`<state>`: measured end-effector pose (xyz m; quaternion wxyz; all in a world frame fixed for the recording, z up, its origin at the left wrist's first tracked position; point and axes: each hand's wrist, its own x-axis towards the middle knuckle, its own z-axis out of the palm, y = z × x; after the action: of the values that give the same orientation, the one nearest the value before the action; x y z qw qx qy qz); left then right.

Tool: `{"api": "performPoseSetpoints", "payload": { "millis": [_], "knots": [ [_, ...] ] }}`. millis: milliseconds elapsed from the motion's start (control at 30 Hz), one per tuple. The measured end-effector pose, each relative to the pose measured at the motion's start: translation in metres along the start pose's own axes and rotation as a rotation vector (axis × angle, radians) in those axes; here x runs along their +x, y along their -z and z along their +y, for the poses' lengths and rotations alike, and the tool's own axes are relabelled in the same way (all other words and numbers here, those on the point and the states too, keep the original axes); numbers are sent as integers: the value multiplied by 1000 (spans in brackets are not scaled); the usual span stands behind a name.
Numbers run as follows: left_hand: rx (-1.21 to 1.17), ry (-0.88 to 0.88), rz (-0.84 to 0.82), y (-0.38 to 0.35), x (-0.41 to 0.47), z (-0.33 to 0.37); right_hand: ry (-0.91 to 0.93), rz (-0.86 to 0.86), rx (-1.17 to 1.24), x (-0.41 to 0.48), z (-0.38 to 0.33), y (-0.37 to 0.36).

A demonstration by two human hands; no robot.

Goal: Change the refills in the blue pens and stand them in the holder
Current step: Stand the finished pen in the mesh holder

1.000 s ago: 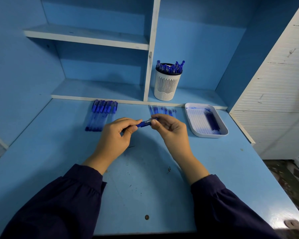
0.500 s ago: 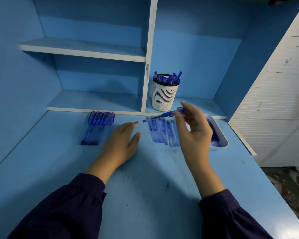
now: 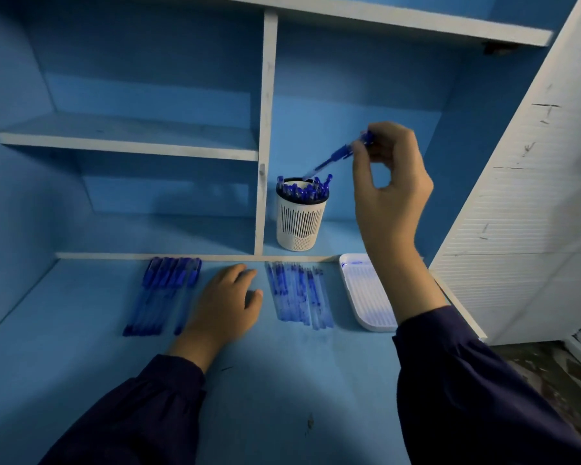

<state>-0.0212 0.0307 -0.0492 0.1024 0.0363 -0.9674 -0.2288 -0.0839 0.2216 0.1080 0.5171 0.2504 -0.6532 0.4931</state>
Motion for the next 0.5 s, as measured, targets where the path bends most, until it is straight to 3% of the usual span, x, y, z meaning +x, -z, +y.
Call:
{"api": "performPoseSetpoints", "payload": {
  "millis": [167,400,500],
  "knots": [
    [-35,16,-19,2,2,2,-3,-138,-82,18,29,-34],
    [-18,-6,-11,2,1,1,-74,-659,-385,2,79,-63],
    [9,-3,-40,1,3,-1,-27,-661,-363,-4,81,-54]
  ]
}}
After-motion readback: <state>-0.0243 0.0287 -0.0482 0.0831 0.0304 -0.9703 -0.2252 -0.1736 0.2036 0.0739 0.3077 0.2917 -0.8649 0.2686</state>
